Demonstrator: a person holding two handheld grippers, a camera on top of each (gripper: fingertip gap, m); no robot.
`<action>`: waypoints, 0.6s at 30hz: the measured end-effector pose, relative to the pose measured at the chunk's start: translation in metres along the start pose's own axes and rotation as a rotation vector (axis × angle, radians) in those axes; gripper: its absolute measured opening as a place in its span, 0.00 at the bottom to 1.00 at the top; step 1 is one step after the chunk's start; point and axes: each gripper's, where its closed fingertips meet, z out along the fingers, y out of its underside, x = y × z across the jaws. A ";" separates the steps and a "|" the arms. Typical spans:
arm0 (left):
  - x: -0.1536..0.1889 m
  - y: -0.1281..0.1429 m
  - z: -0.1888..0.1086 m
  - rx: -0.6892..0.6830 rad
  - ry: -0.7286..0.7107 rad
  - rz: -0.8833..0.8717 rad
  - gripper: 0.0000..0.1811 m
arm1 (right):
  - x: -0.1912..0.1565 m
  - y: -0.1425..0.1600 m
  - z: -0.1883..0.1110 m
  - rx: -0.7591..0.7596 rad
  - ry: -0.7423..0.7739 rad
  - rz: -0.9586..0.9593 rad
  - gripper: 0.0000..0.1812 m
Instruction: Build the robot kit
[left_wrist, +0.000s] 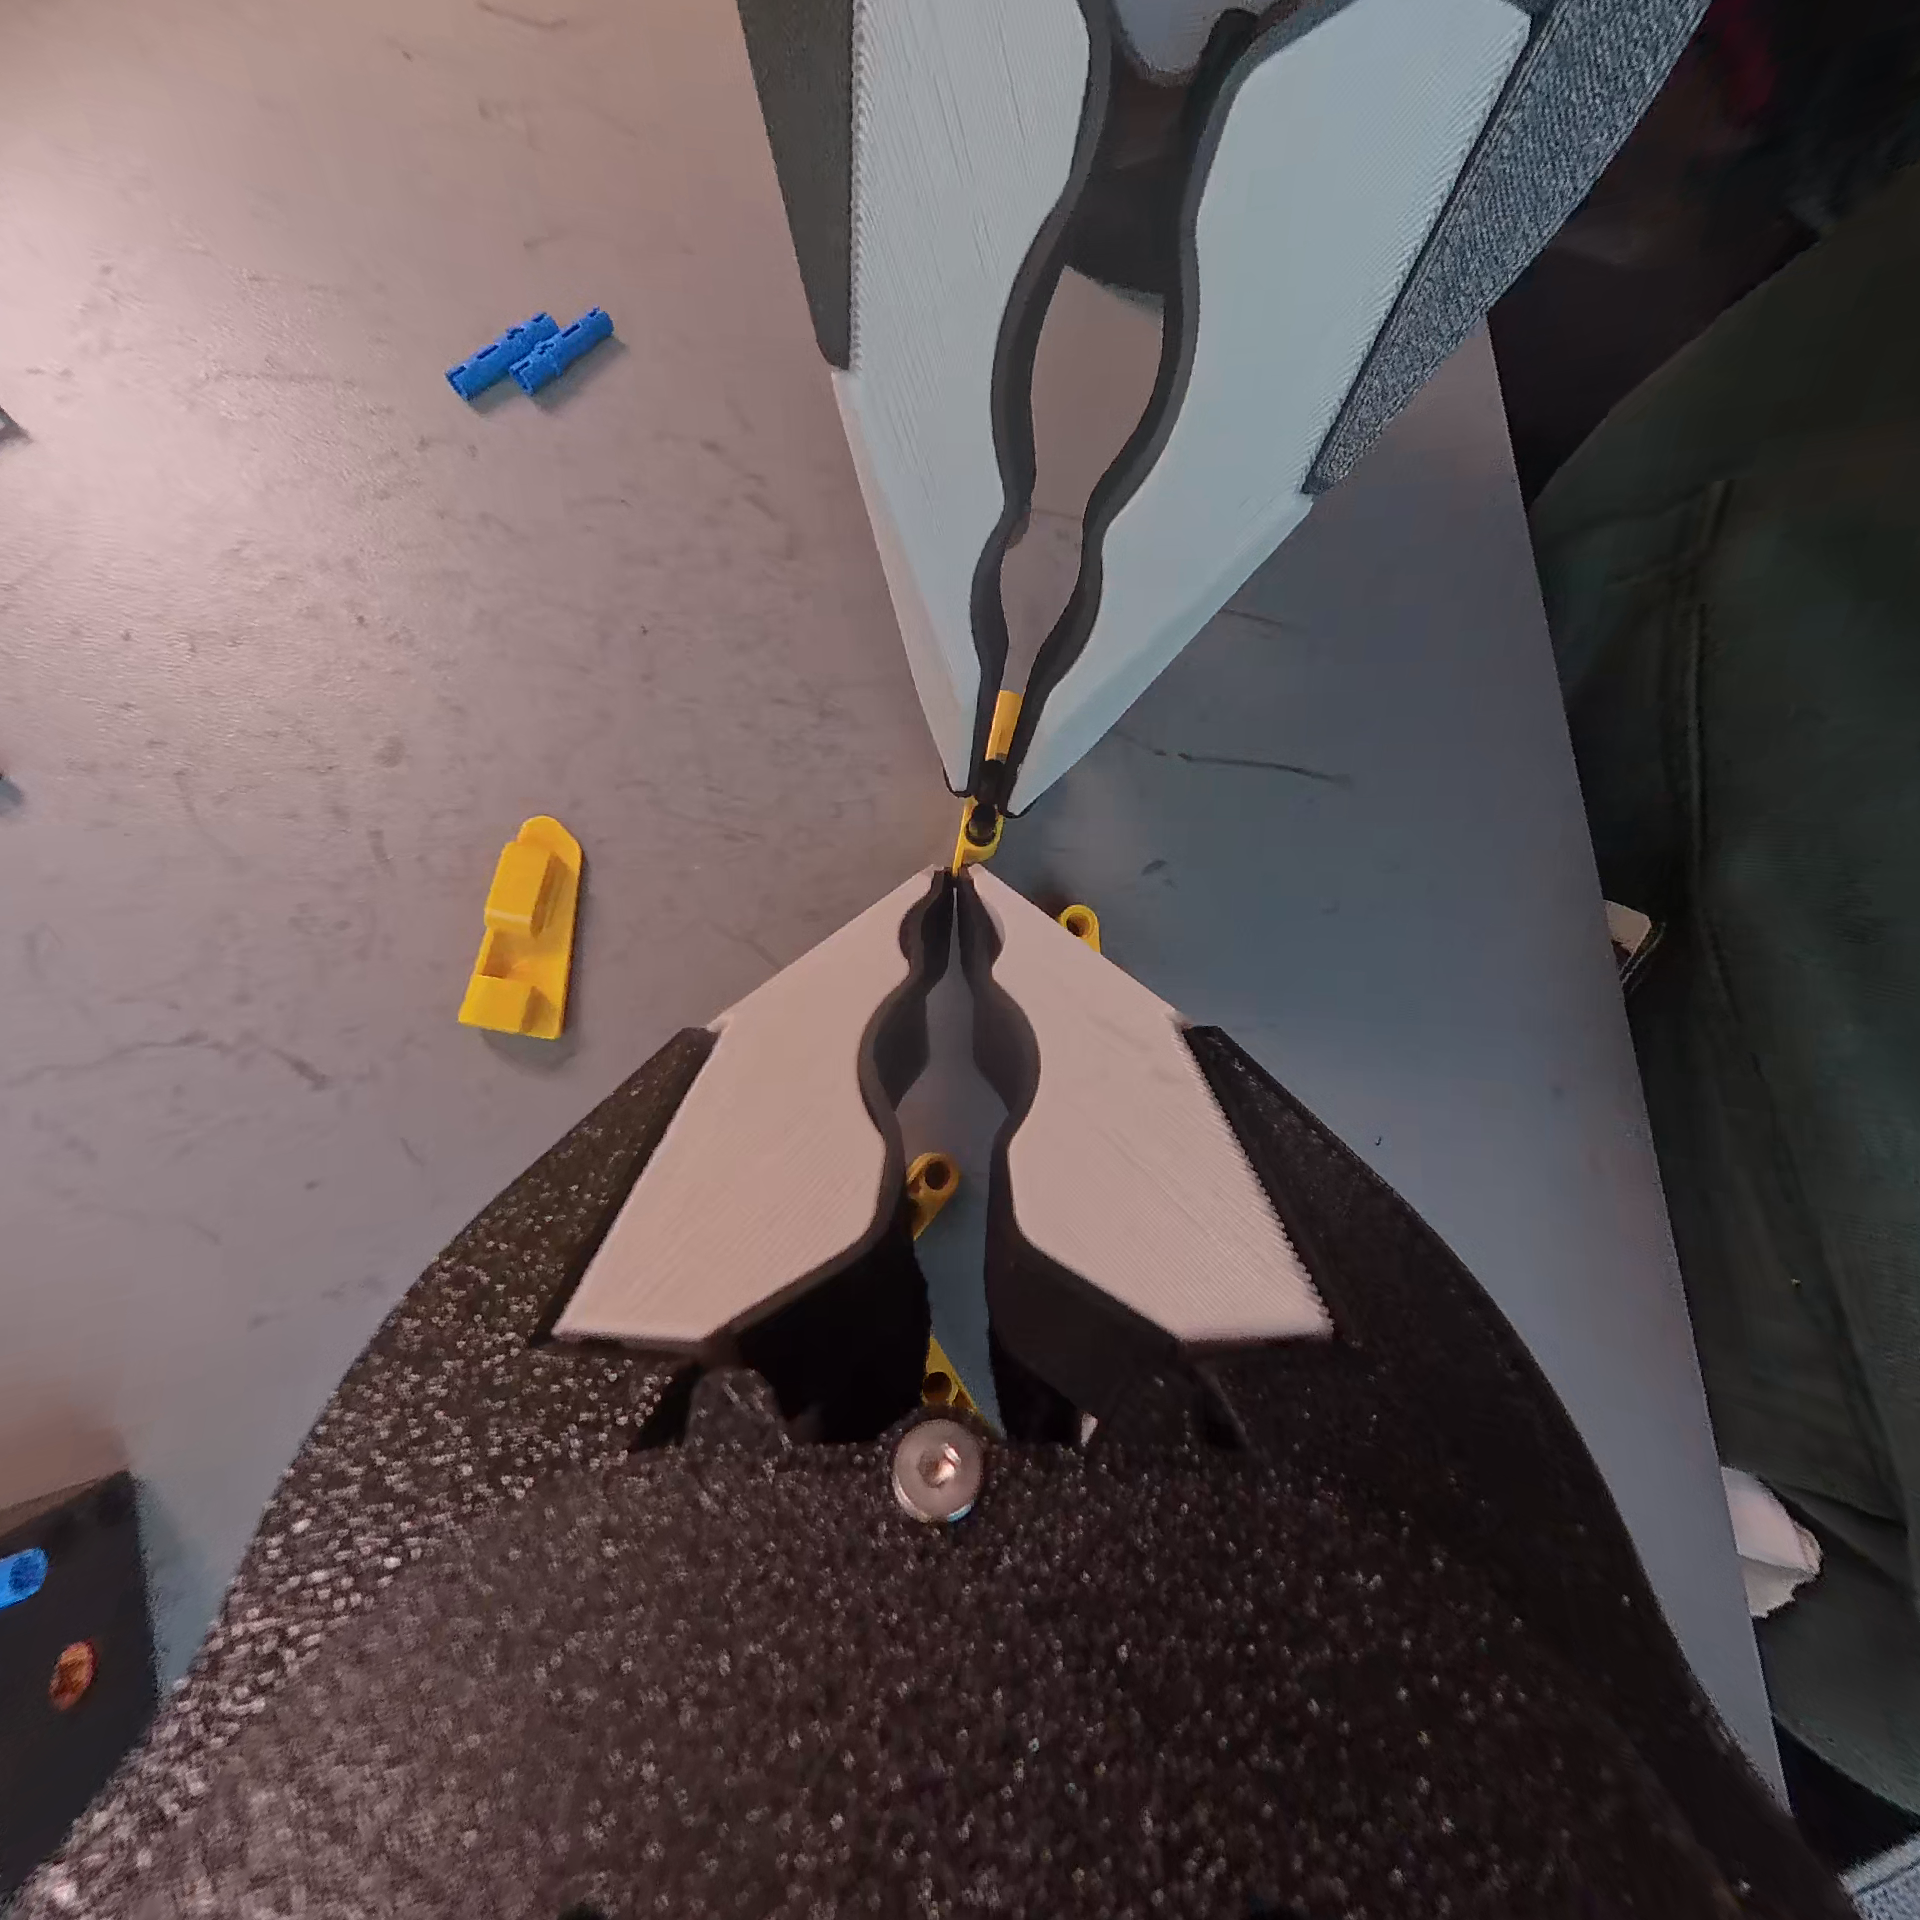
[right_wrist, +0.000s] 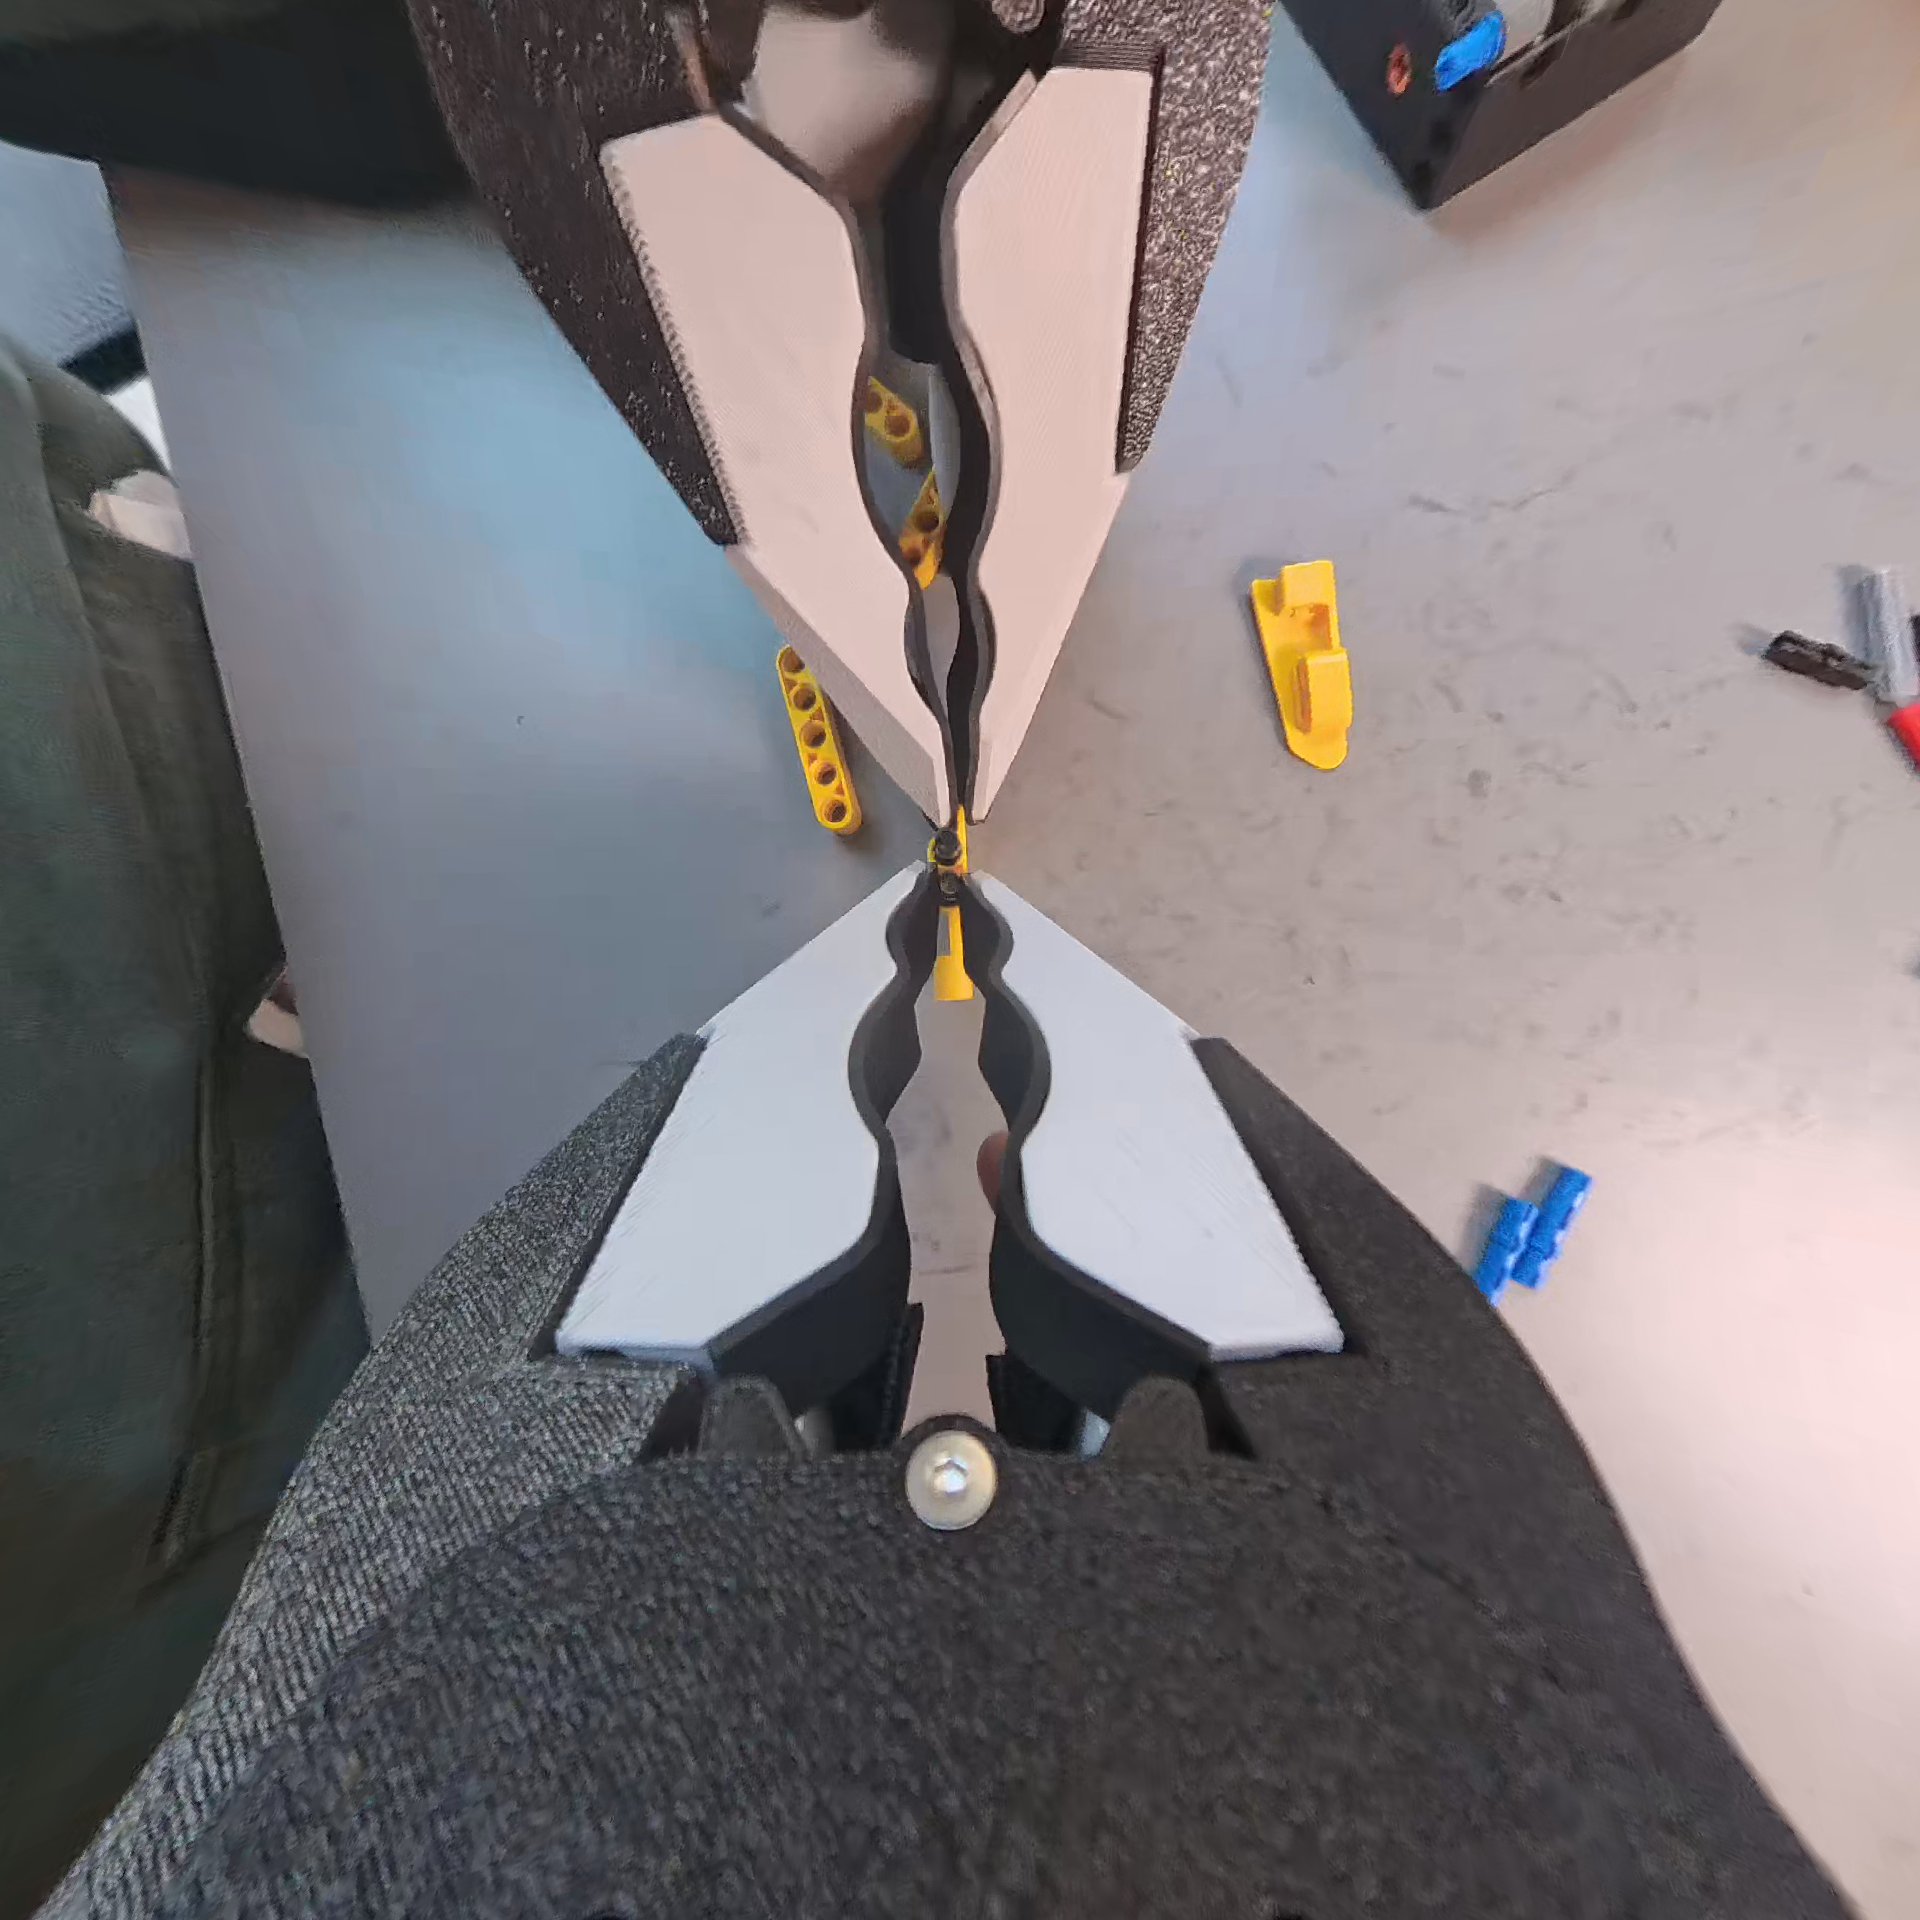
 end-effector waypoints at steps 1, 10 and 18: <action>-0.001 0.000 0.000 0.000 -0.003 -0.003 0.00 | 0.000 -0.001 0.000 0.032 0.034 -0.031 0.02; 0.002 0.002 0.001 -0.011 -0.008 0.029 0.00 | -0.002 0.000 0.000 0.050 0.060 -0.073 0.02; 0.002 -0.001 -0.001 0.024 0.028 -0.013 0.00 | -0.003 -0.007 -0.018 0.093 0.131 -0.195 0.12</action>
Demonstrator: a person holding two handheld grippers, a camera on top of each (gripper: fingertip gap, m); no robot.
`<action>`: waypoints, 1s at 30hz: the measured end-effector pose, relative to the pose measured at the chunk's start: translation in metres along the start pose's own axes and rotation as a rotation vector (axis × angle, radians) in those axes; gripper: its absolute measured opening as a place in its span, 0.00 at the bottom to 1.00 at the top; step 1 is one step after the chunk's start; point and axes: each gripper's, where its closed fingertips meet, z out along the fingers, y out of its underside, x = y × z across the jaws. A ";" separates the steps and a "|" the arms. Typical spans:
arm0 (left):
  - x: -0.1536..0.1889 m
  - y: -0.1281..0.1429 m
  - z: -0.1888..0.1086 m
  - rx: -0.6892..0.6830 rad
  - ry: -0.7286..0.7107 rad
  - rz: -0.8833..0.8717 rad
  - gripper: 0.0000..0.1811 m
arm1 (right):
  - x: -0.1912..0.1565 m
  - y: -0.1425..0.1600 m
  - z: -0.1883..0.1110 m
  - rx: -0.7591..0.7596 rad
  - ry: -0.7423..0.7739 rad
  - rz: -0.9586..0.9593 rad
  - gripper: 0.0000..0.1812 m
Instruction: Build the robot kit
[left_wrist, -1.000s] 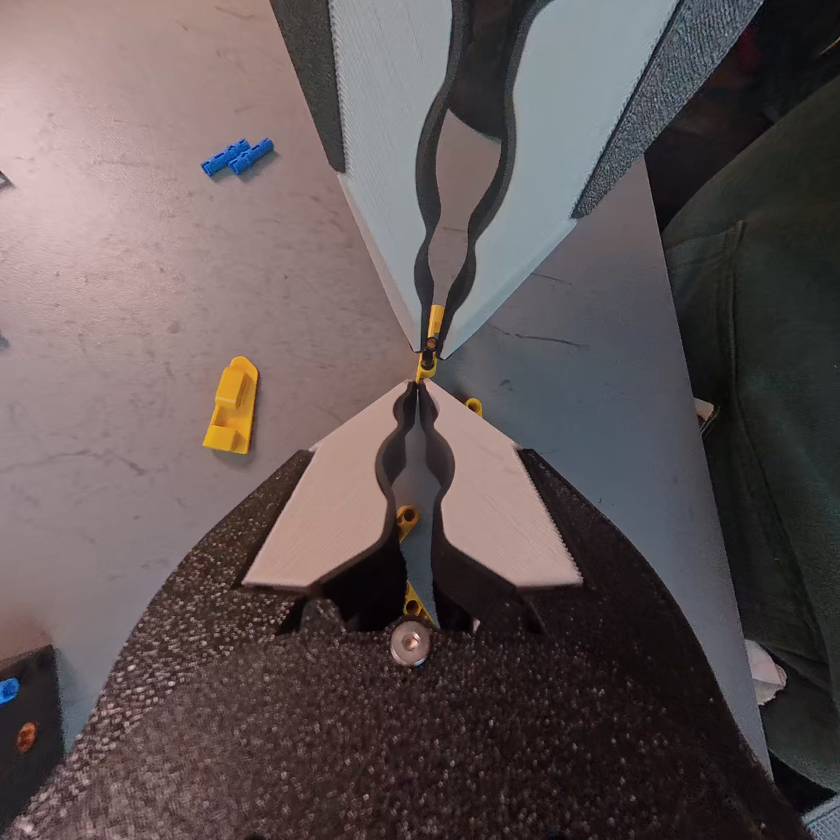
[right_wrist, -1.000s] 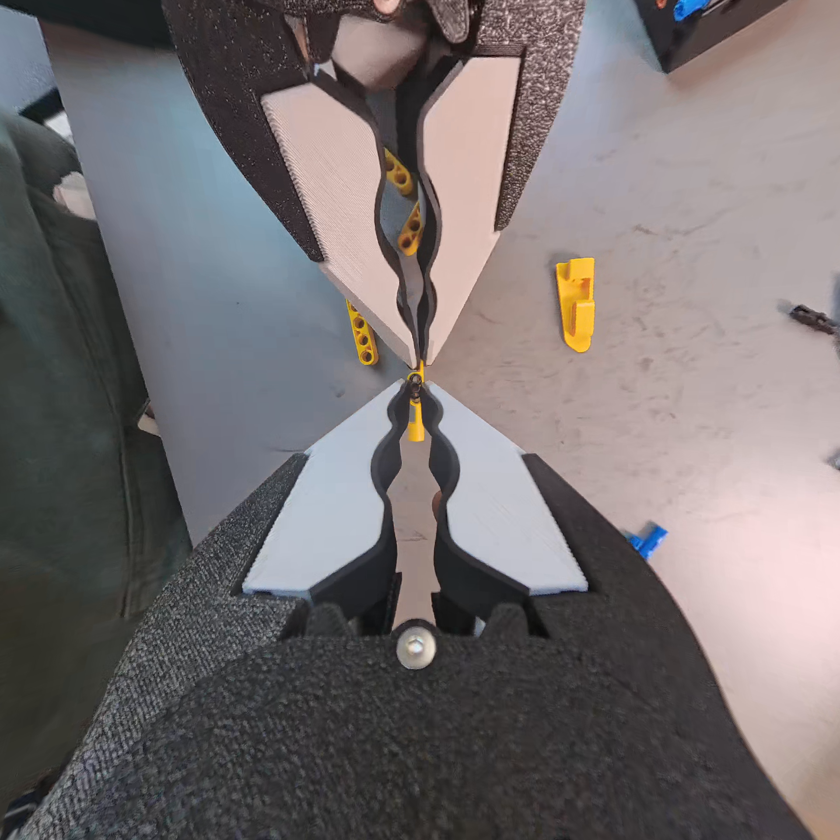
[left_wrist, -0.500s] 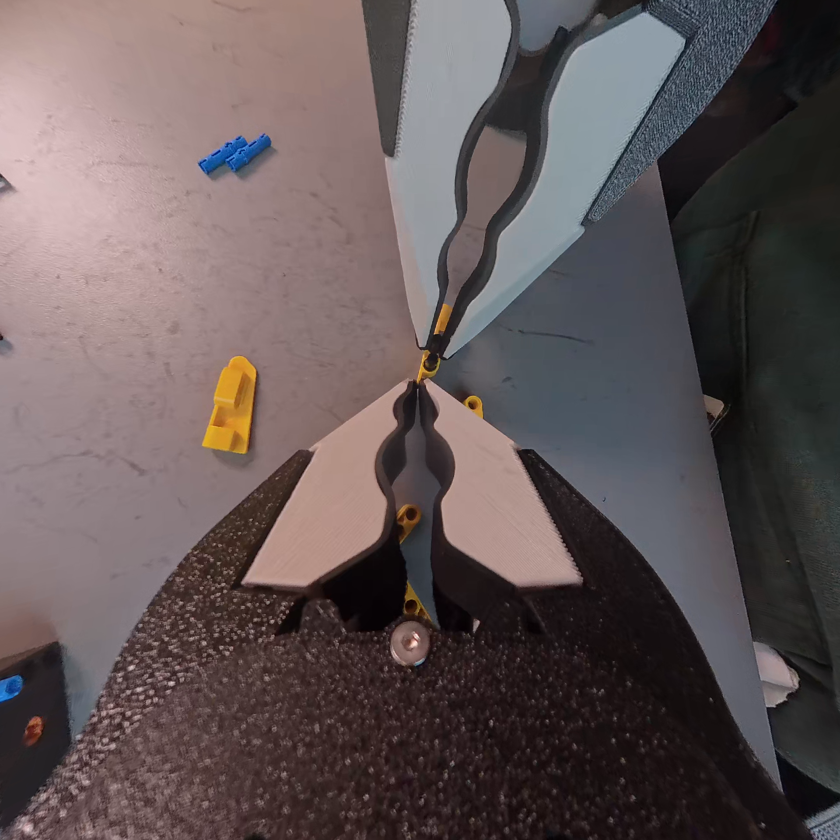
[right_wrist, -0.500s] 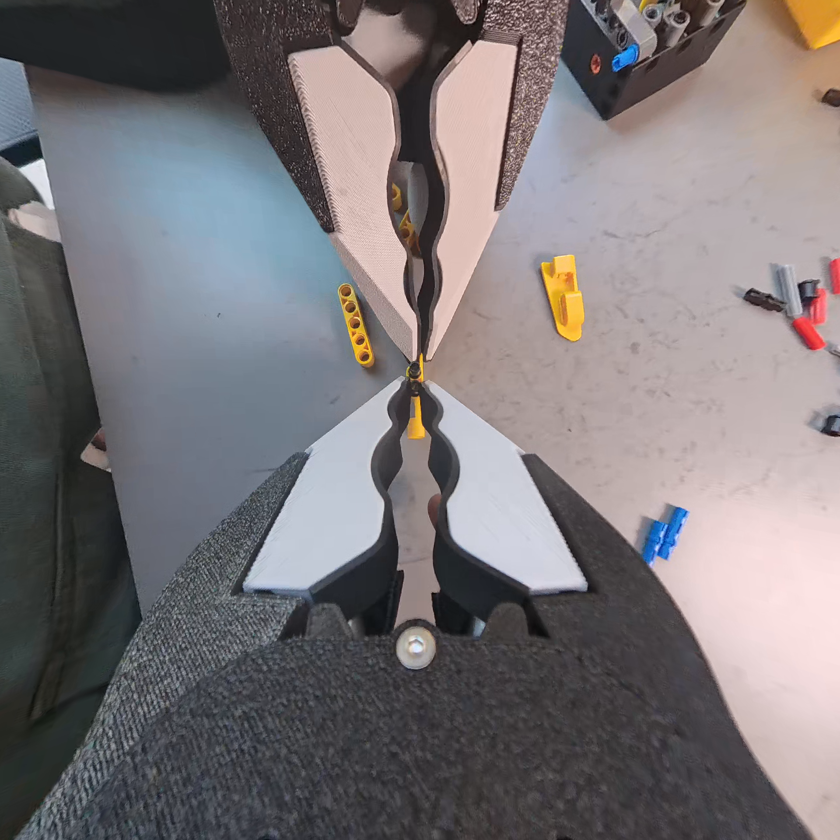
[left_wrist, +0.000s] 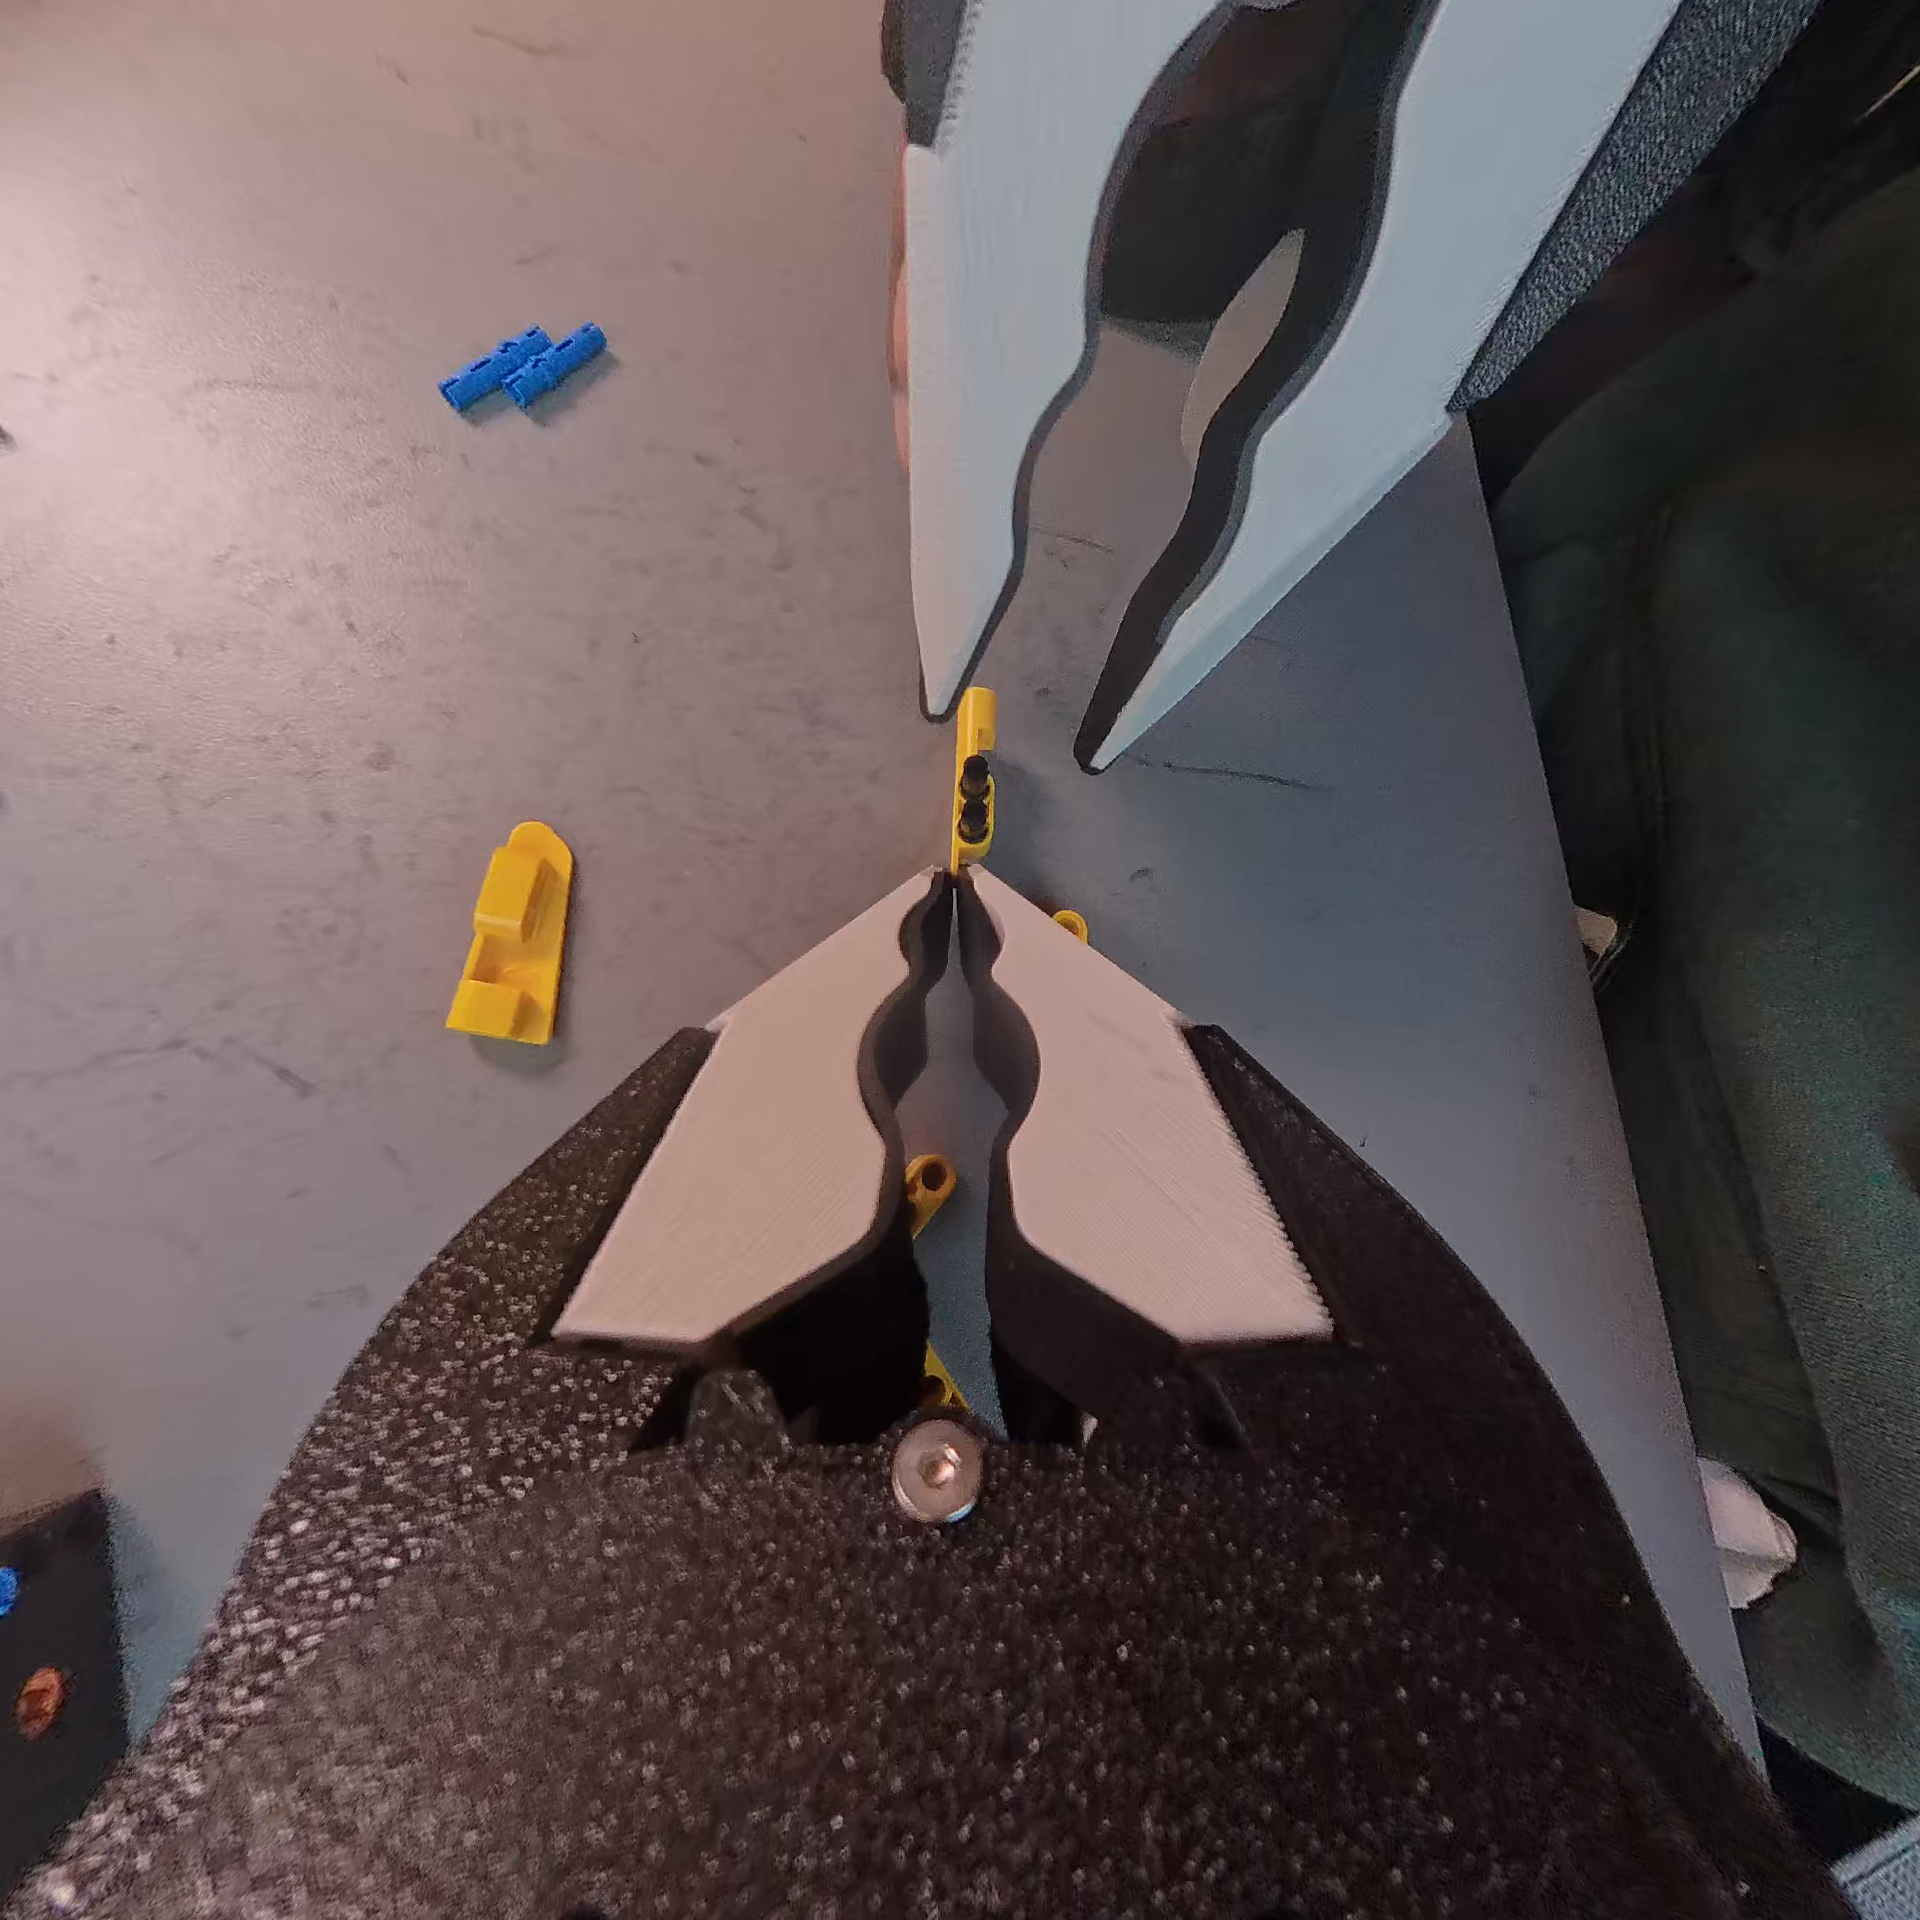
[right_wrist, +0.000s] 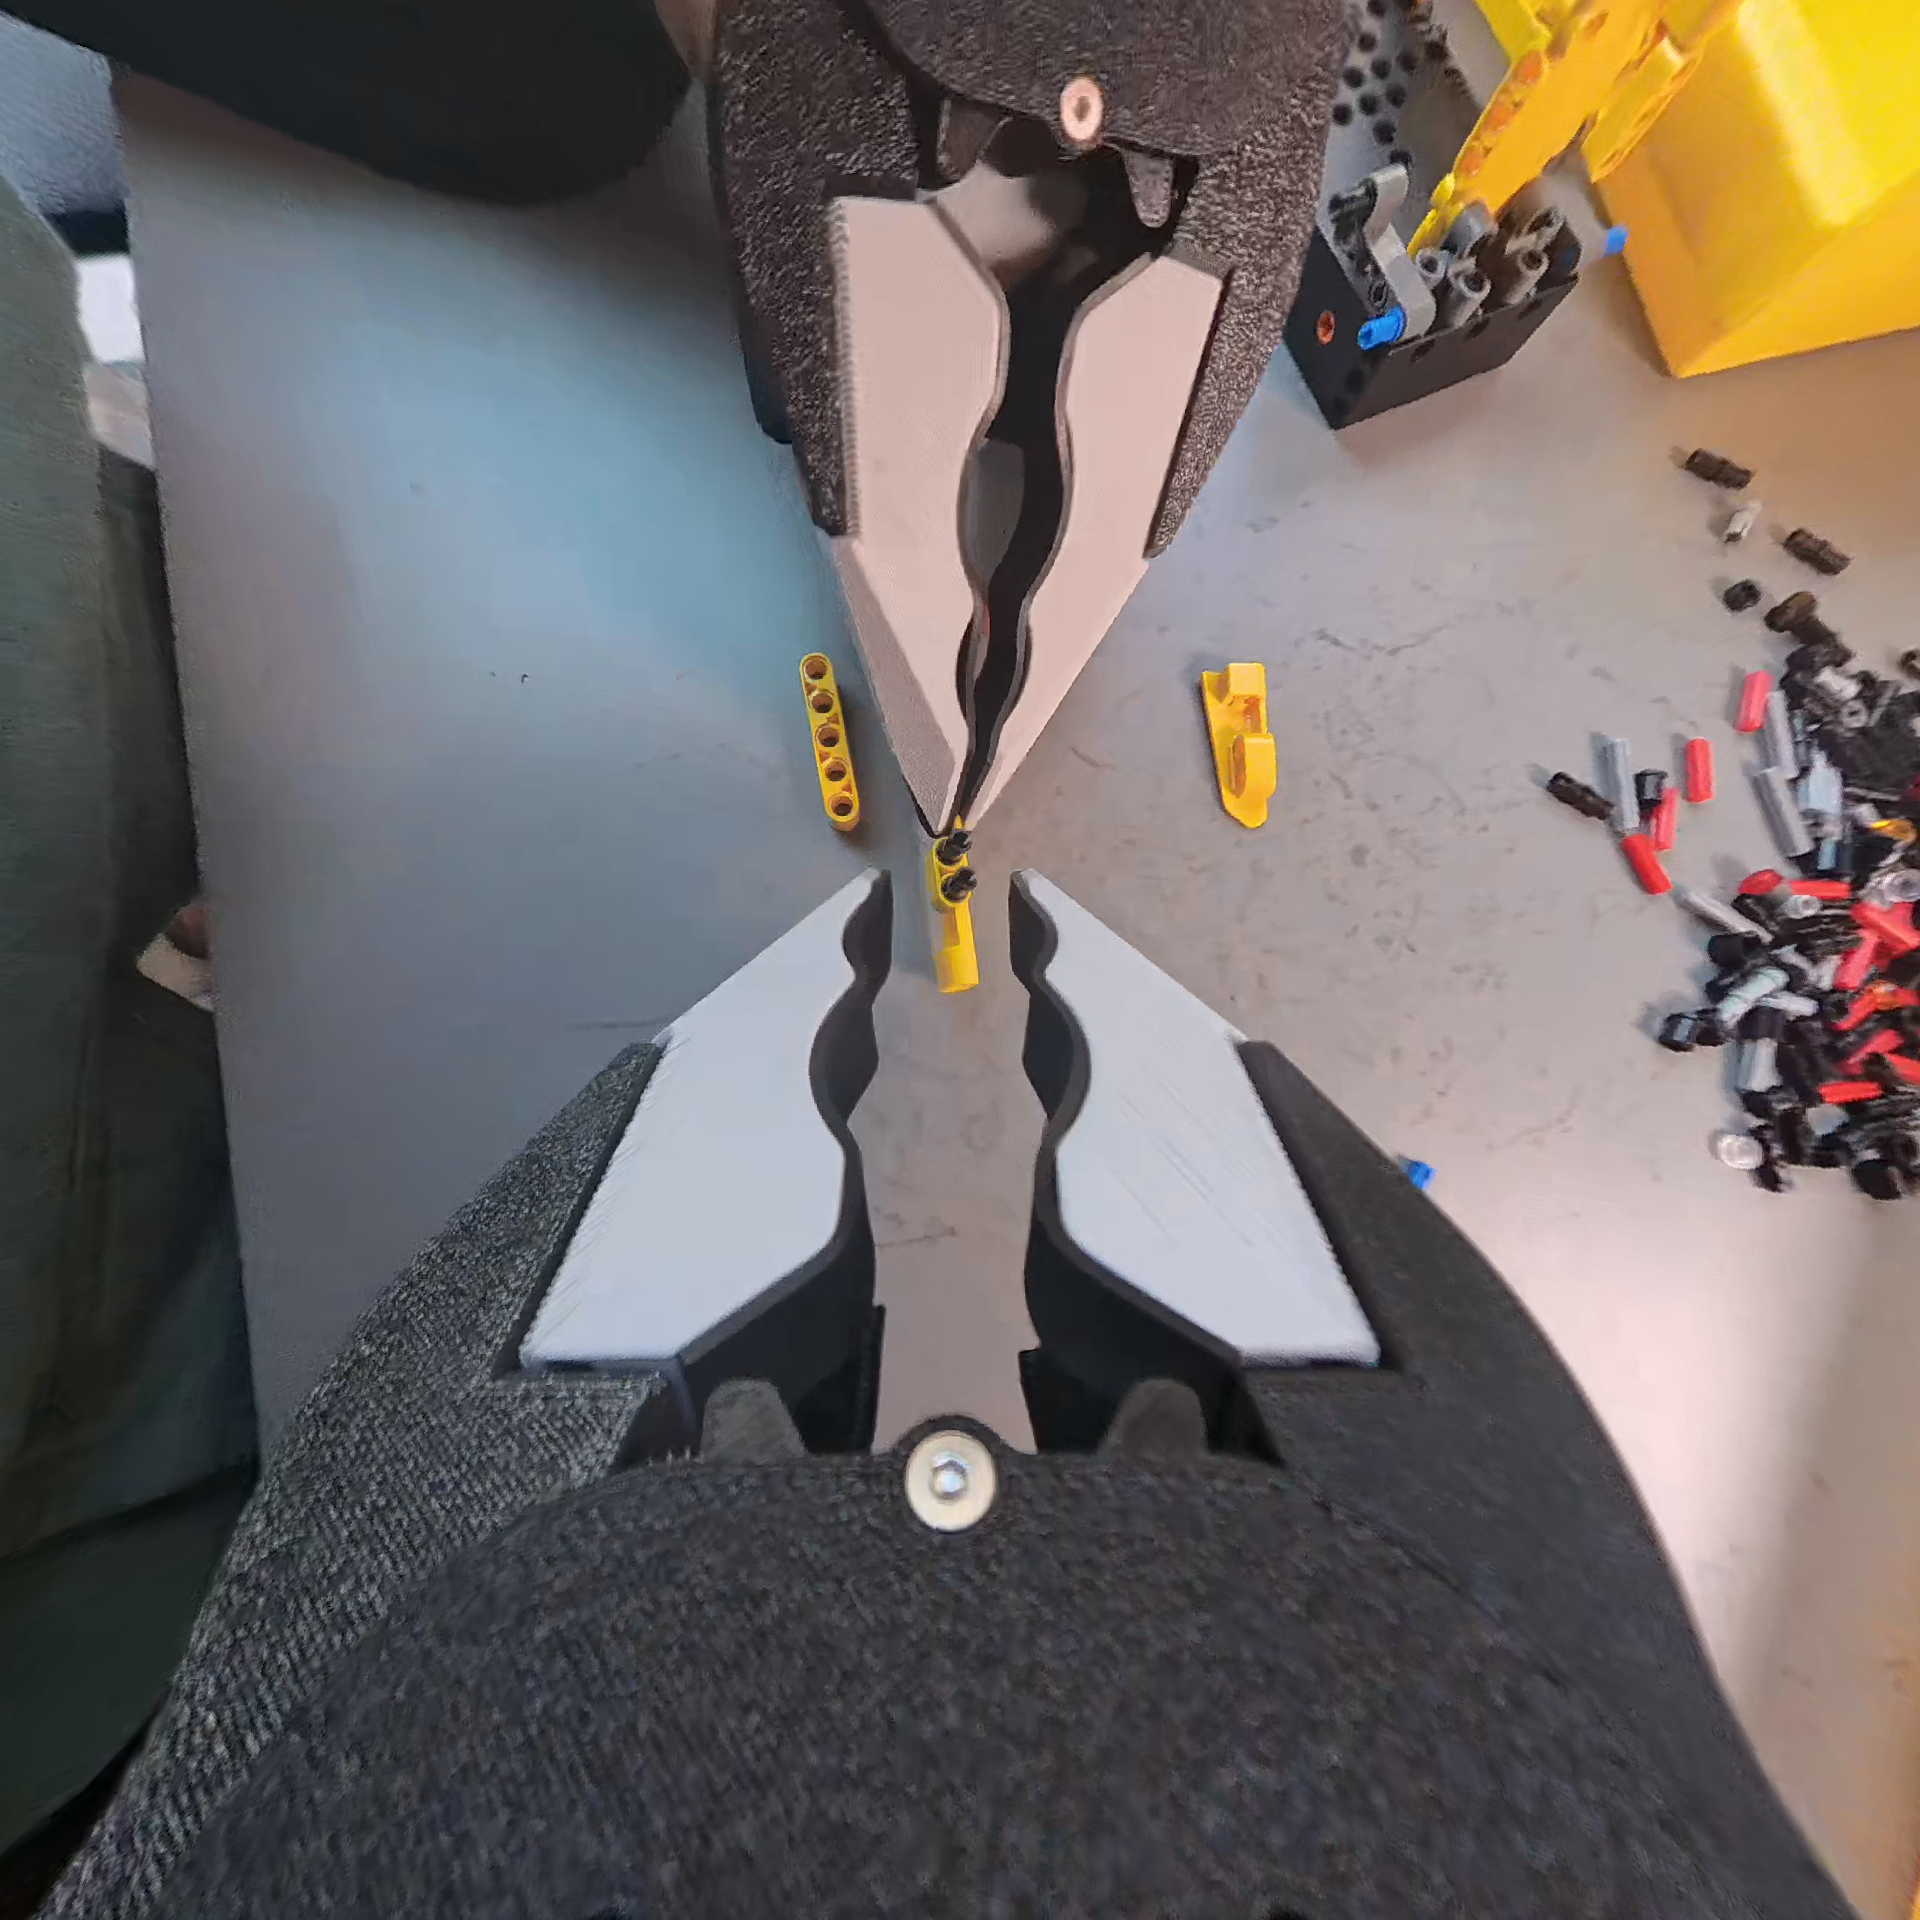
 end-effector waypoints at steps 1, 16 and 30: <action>0.000 -0.001 -0.001 0.009 0.010 -0.014 0.00 | 0.001 0.002 0.000 -0.022 0.034 -0.054 0.13; 0.007 -0.035 -0.032 0.299 0.358 -0.409 0.00 | 0.021 -0.020 -0.005 0.006 0.367 -0.463 0.11; -0.031 -0.065 -0.064 0.602 0.191 -0.431 0.03 | 0.066 -0.045 -0.016 0.357 0.396 0.166 0.11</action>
